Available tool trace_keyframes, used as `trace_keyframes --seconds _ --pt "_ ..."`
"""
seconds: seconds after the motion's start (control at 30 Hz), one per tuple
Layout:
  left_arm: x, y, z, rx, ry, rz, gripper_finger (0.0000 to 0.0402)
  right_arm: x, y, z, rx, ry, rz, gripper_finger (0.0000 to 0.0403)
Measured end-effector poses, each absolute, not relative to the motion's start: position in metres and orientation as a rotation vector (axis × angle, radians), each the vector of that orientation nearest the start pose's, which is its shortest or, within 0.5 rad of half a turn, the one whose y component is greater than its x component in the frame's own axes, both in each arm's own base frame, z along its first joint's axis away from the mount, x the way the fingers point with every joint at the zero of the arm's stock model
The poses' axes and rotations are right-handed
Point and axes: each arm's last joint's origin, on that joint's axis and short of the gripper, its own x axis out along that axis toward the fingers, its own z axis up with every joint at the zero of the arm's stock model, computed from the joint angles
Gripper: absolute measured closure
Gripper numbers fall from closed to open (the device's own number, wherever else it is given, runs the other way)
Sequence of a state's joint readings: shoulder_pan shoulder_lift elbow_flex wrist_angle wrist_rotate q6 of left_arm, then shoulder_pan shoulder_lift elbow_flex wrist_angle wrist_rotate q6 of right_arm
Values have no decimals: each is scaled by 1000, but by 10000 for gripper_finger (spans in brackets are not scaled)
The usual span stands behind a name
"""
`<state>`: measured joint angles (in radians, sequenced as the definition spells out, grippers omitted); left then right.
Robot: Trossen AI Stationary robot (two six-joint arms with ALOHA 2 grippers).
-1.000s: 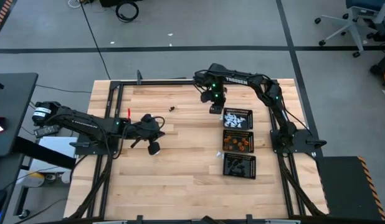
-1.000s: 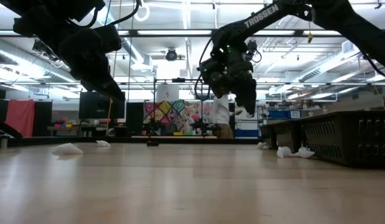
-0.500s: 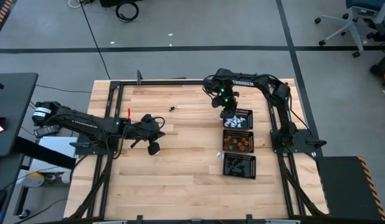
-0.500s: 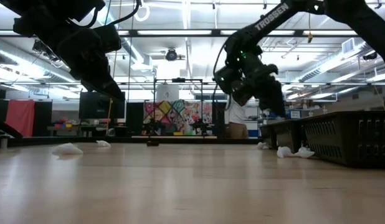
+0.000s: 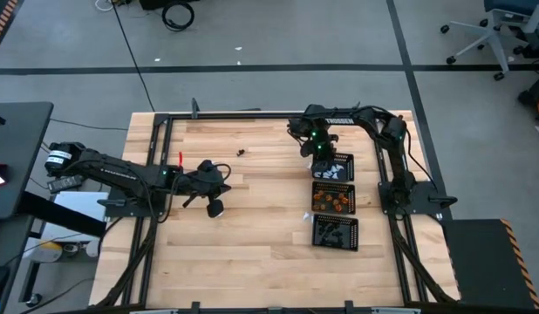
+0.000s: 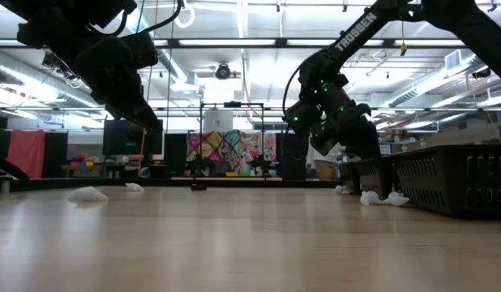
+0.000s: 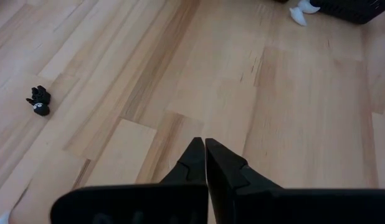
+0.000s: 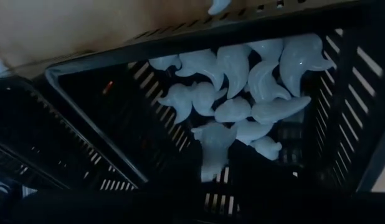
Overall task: Sort Halloween decoration
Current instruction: Put the white ghost toy into the top black bin, then put the black ghost toy into the bottom black bin
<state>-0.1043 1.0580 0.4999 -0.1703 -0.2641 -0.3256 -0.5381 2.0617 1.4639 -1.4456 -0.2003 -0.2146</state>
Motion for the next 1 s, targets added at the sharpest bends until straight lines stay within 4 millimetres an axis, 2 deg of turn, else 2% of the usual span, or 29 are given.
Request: trace_keyframes --seconds 0.2,0.3,0.47,0.57,0.67,0.8,0.93,1.0 --pt "201 -13 191 -177 683 267 402 290 -166 165 614 1934 1 288" --pt "201 -13 191 -177 683 267 402 290 -167 176 611 1977 -27 286" --pt "201 -13 191 -167 684 263 402 315 -161 206 484 1896 -111 287" --pt "201 -13 191 -149 686 257 402 334 -153 225 319 1831 -143 287" --pt "201 -13 191 -149 683 272 402 352 -145 238 242 1714 -182 287" --pt "201 -12 191 -157 681 289 395 372 -137 242 299 1535 -190 286" --pt "201 -8 191 -202 673 331 362 397 -132 245 384 1288 -151 282" --pt "201 -4 191 -216 670 352 342 413 -129 246 343 1141 -122 278"
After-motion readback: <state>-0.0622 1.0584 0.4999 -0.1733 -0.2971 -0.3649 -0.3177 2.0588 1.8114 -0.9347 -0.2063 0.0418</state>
